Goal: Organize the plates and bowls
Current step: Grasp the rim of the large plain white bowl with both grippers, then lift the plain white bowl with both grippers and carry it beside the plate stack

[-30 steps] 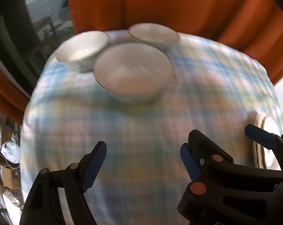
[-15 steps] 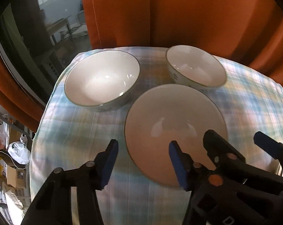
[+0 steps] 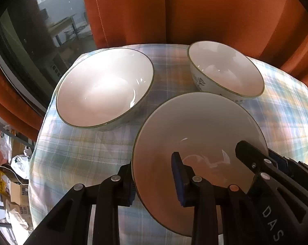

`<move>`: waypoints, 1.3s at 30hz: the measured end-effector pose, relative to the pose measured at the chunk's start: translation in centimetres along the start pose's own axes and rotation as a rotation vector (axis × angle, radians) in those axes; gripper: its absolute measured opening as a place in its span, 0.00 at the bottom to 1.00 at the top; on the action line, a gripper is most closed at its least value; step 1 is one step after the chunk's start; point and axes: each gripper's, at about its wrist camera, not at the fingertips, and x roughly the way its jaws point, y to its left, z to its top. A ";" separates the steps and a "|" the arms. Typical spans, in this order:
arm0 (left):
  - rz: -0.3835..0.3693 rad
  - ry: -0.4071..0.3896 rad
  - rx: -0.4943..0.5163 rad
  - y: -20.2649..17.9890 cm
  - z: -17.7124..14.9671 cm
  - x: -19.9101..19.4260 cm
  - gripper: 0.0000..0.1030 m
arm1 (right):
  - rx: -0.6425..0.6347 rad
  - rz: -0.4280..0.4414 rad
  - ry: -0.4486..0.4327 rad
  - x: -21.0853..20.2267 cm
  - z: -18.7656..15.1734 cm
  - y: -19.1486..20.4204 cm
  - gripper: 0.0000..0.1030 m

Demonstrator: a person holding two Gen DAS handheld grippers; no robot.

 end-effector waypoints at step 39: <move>-0.028 0.006 0.076 -11.2 -11.1 -8.1 0.29 | 0.038 -0.054 -0.007 -10.6 -10.4 -10.2 0.21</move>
